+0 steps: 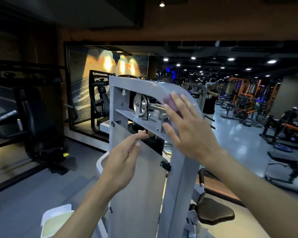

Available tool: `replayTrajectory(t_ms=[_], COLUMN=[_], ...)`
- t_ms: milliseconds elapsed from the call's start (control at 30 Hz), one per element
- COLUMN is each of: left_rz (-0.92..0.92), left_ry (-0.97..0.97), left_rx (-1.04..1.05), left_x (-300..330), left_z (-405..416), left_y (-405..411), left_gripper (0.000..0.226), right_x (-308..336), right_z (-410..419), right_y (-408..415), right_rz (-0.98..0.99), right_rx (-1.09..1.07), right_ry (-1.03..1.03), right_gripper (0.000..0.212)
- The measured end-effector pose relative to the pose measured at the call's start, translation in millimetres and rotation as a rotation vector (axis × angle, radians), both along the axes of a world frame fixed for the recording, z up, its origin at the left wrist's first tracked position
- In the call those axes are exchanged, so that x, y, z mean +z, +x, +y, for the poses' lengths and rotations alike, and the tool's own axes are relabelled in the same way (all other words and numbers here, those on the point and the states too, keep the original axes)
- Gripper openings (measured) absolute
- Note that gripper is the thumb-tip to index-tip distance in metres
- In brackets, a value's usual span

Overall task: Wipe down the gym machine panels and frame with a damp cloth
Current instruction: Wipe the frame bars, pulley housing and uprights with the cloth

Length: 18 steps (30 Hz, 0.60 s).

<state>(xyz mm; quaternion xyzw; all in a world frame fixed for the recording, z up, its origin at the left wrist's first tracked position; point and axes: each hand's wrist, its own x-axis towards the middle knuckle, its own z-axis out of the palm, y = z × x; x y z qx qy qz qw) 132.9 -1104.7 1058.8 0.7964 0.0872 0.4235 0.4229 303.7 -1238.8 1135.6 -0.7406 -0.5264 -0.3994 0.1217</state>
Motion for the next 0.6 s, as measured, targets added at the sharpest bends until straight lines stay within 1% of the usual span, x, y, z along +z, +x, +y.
replayTrajectory(t_ms=[133,233,333,500,600], left_rz=[-0.034,-0.059,-0.066,-0.07,-0.079], left_ry=[-0.002,0.009,0.06,0.049,0.097], left_rx=[-0.03,-0.065,-0.059,0.016,0.058], left_x=[3,9,13,18,23], left_z=[-6,-13,-17,-16,-23], left_y=[14,26,34,46,56], left_gripper=[0.039,0.039,0.041,0.041,0.041], right_x=[-36,-38,-22,41,48], right_z=[-28,-27,-19,5,1], right_y=[1,3,11,36,56], right_rz=[0.055,0.076,0.109,0.391,0.469], right_rx=[0.046,0.066,0.133,0.284,0.405], right_ry=[0.008,0.027,0.042,0.035,0.028], right_gripper=[0.062,0.063,0.062,0.06,0.055])
